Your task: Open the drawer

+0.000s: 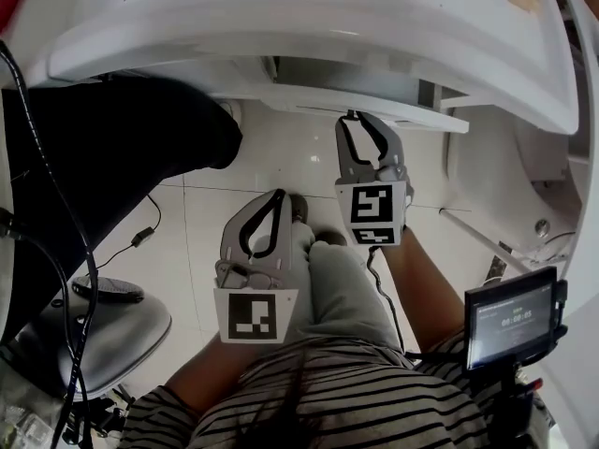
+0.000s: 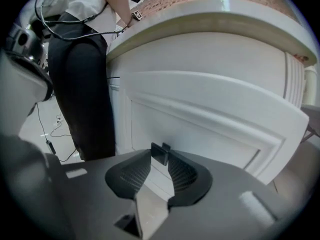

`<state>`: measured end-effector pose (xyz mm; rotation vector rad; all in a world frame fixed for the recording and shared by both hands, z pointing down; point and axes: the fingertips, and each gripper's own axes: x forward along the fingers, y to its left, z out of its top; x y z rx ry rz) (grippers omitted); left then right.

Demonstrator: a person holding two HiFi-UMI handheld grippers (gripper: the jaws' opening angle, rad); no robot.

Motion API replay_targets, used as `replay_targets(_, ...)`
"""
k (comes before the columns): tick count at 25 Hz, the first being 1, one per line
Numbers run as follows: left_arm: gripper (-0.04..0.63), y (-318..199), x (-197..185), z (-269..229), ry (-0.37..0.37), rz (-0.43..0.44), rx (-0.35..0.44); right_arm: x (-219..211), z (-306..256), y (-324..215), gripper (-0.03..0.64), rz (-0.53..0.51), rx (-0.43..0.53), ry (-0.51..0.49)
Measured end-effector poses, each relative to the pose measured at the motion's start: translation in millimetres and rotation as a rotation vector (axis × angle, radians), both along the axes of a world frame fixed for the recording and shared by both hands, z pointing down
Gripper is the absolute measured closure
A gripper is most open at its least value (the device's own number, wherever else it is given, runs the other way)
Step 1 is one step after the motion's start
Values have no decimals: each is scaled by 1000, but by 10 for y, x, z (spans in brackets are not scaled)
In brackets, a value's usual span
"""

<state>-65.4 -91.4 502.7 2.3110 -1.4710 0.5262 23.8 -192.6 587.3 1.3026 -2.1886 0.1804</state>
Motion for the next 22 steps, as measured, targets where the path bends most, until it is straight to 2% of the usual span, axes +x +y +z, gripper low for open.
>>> replay_targets(7, 581, 412, 18, -516, 12, -25, 27, -49, -247, 909, 518, -40, -65, -9)
replay_targets(13, 581, 553, 61, -433, -10, -2, 7, -108, -12, 1442, 529, -97, -155, 2)
replay_targets(22, 581, 619, 124, -354, 0, -17, -28, -99, 192, 1515, 534, -92, -207, 28)
